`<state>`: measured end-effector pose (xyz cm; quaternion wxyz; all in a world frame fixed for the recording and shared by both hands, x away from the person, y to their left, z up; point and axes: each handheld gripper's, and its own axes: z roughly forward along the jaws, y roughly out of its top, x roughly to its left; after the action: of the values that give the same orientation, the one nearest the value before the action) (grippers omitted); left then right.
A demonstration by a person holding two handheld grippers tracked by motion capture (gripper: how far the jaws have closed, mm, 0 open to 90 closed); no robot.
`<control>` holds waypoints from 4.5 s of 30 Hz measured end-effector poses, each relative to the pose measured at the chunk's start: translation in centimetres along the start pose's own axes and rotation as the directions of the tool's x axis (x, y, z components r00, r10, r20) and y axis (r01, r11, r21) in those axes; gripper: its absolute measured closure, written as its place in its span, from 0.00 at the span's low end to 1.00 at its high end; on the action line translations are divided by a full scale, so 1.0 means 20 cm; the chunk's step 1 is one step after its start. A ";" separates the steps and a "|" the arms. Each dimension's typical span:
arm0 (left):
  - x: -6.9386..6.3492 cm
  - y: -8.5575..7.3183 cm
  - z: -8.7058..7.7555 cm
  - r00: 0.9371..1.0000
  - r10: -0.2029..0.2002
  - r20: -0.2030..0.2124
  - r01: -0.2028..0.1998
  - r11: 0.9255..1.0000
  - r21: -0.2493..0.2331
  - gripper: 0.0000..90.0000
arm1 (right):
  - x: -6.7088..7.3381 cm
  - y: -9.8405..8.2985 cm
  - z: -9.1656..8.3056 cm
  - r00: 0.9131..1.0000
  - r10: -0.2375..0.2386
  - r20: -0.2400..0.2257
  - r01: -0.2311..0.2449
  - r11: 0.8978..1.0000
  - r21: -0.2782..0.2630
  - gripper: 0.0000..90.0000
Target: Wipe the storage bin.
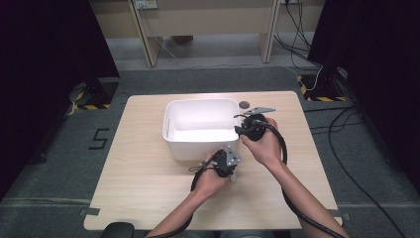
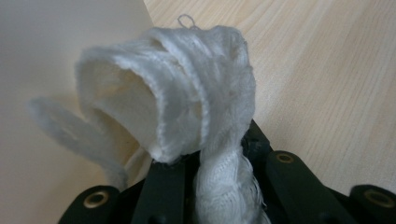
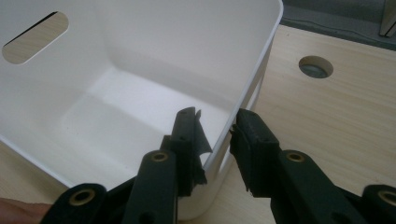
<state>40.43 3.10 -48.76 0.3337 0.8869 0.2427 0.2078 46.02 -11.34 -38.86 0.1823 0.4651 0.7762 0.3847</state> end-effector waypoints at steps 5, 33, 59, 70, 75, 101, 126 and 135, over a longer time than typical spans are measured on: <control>0.00 0.01 0.00 1.000 -0.006 0.003 0.006 1.000 0.000 0.83 | 0.01 0.00 0.00 1.000 -0.001 0.007 0.001 1.000 -0.001 0.78; -0.01 0.20 -0.13 1.000 0.018 -0.021 -0.020 0.996 -0.086 0.83 | 0.00 -0.01 0.02 1.000 0.022 -0.007 -0.022 1.000 0.000 0.78; 0.02 0.07 -0.35 0.999 0.000 -0.032 -0.003 0.995 -0.104 0.83 | -0.01 0.01 -0.01 0.996 0.089 -0.020 -0.090 0.996 -0.021 0.68; 0.12 -0.16 -0.63 0.990 -0.098 -0.106 0.084 0.988 -0.131 0.83 | 0.02 0.01 0.02 0.997 0.082 0.009 -0.082 0.996 0.021 0.73; 0.19 -0.27 -0.75 0.977 -0.162 -0.137 0.142 0.979 -0.146 0.83 | 0.02 0.02 0.04 0.995 0.091 0.027 -0.092 0.995 0.034 0.76; 0.41 -0.70 -1.19 0.858 -0.343 -0.383 0.303 0.939 -0.161 0.83 | -0.18 0.09 0.03 0.991 0.053 0.124 -0.067 0.991 0.113 0.93; 0.71 -0.44 -0.70 0.925 -0.265 -0.273 0.236 0.962 -0.136 0.83 | -0.11 -0.05 -0.15 1.000 0.008 0.003 -0.009 0.975 0.221 0.90; 0.63 -0.41 -0.69 0.952 -0.195 -0.235 0.170 0.977 -0.126 0.83 | -0.05 0.07 0.07 1.000 -0.005 0.013 0.002 0.982 0.187 0.90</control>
<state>40.84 22.52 -42.37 0.3646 0.8095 0.3520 0.2965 48.16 -11.27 -38.74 0.1437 0.4814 0.8084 0.3068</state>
